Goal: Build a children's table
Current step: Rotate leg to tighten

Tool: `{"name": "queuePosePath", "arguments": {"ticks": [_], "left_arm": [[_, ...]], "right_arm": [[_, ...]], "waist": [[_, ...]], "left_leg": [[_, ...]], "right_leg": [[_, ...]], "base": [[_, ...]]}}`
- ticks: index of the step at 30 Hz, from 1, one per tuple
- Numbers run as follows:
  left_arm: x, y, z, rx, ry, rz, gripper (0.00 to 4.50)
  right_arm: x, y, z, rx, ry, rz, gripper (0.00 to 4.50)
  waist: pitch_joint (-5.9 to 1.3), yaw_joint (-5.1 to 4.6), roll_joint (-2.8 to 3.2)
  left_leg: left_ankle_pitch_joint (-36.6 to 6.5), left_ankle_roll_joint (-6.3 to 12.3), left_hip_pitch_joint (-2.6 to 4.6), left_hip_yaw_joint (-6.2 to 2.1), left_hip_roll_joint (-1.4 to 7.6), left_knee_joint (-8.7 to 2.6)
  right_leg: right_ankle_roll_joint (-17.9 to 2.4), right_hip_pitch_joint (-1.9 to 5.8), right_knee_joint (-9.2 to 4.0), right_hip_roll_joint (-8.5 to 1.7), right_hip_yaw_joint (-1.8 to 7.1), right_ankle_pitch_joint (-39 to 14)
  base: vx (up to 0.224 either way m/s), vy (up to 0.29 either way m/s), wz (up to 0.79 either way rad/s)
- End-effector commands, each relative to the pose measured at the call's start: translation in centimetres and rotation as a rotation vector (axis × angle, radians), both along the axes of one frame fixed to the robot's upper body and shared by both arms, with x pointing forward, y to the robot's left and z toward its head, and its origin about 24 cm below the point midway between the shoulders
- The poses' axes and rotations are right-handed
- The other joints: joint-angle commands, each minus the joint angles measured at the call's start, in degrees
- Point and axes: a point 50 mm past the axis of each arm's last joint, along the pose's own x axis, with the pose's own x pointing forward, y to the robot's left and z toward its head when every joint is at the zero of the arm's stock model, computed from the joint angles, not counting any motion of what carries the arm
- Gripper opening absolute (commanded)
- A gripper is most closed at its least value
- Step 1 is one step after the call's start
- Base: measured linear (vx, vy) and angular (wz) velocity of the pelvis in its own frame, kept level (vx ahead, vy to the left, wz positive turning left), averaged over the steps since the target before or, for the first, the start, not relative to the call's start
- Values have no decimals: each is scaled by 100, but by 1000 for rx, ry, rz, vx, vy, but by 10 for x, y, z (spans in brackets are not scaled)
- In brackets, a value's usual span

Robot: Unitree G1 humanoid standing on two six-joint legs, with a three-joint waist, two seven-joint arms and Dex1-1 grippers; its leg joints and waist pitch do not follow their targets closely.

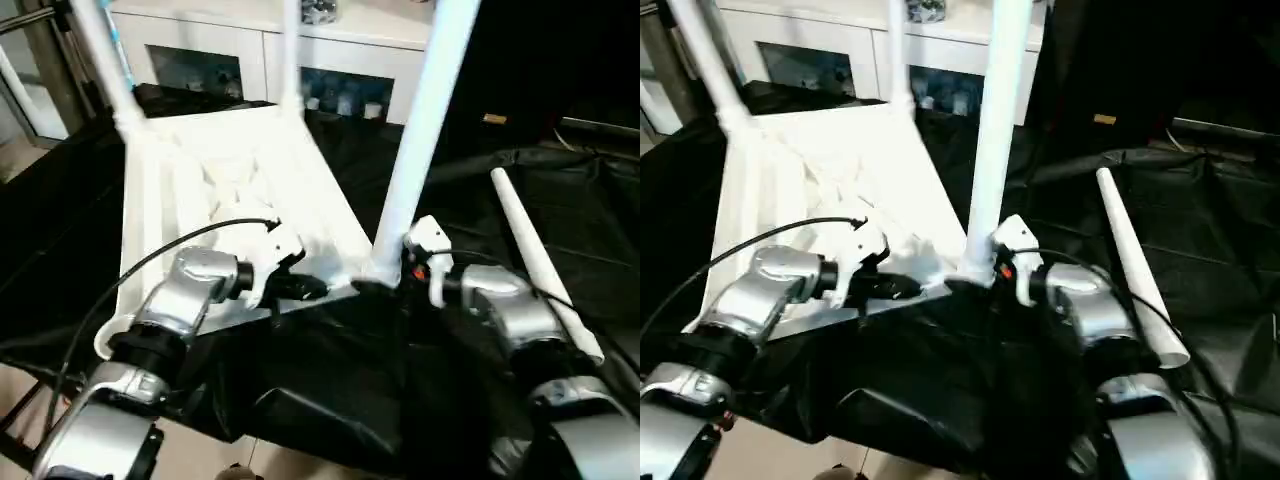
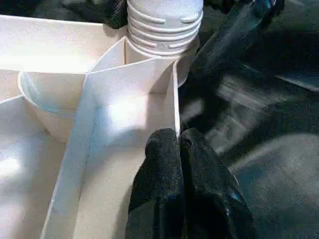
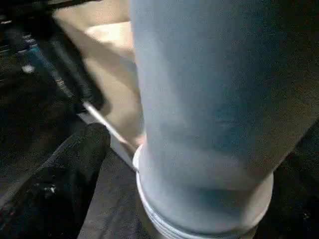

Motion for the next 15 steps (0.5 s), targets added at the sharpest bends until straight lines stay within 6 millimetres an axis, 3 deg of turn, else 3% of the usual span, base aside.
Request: {"name": "queuePosePath", "arguments": {"ticks": [1, 6, 7, 15], "left_arm": [[-4, -12, 11, -45, -29, -105, 0], [-8, -10, 10, -53, -15, -129, 0], [-9, -10, 10, -55, -12, -132, 0], [-9, -12, 9, -61, -12, -123, 0]], "right_arm": [[-6, 4, -2, 4, 34, 70, 446], [-8, 5, -2, 13, 45, 84, 387], [-8, 6, -3, 21, 52, 88, 387], [-11, 10, -5, 56, 78, 80, 316]], "waist": [[-388, 10, 4], [-410, 40, 8], [-408, 40, -26], [-414, 63, -15]], "left_leg": [[-1074, 353, 32, 37, 123, -341], [-937, 321, 25, 35, 129, -326], [-924, 335, 22, 43, 123, -322], [-839, 340, 13, 38, 117, -315]], "right_leg": [[-1407, 329, -363, -369, 197, -910], [-1453, 318, -327, -367, 197, -705], [-1450, 318, -330, -361, 196, -685], [-1393, 318, -320, -368, 193, -706]], "base": [[0, 0, 0], [0, 0, 0], [0, 0, 0], [0, 0, 0]]}}
